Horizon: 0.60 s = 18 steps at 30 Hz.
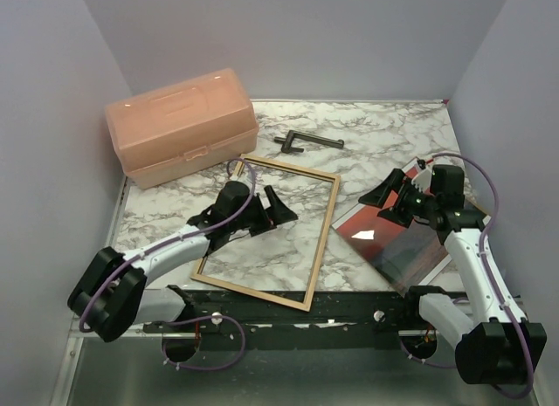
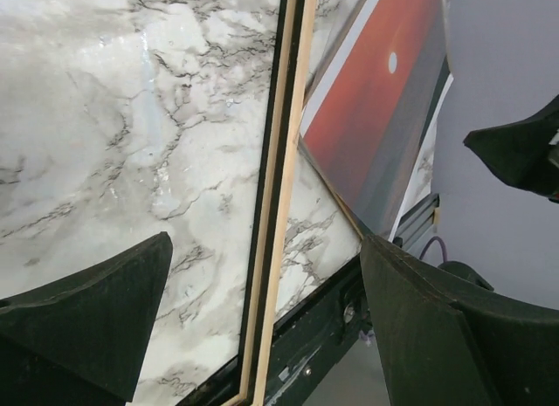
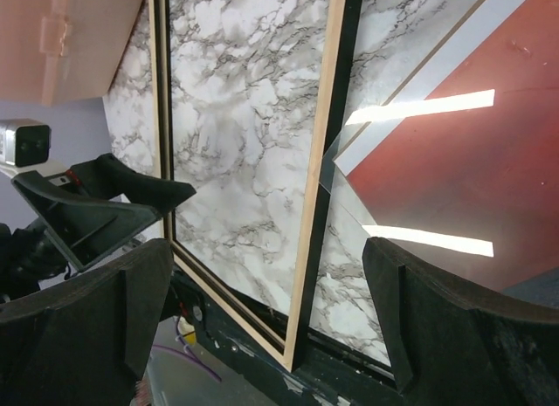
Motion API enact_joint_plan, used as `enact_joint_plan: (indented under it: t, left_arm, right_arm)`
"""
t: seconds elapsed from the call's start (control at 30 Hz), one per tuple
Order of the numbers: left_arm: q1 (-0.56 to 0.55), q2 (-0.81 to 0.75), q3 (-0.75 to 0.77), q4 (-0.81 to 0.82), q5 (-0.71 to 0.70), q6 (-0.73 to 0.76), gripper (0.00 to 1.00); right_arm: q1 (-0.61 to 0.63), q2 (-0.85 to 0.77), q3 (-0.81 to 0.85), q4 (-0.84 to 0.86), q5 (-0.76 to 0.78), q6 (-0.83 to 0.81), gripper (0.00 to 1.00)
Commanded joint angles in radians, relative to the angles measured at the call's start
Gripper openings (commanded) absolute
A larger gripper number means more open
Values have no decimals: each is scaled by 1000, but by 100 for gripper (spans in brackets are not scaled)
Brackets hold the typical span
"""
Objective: Put the photo into the frame
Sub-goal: Move the photo frame item to the center of the board, then adjust the photo frame at the center of the board.
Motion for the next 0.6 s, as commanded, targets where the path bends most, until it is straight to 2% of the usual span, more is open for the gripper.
enact_joint_plan:
  t: [0.0,0.13,0.33,0.57]
  left_arm:
    - [69,-164,-46,-26,39,32,93]
    - [130,-300,-23,-260,-61,121,98]
    - [190,-471,54,-507,-185,240,98]
    - [192,-577,210,-749,-346,364,98]
  right_arm:
    - [2,15,-25,-9,-37,-20,100]
    - [6,28,-56,10,-59,-10,100]
    - [28,49,-75,28,-50,2,100]
    - [147,106,-84,68,7,29,100]
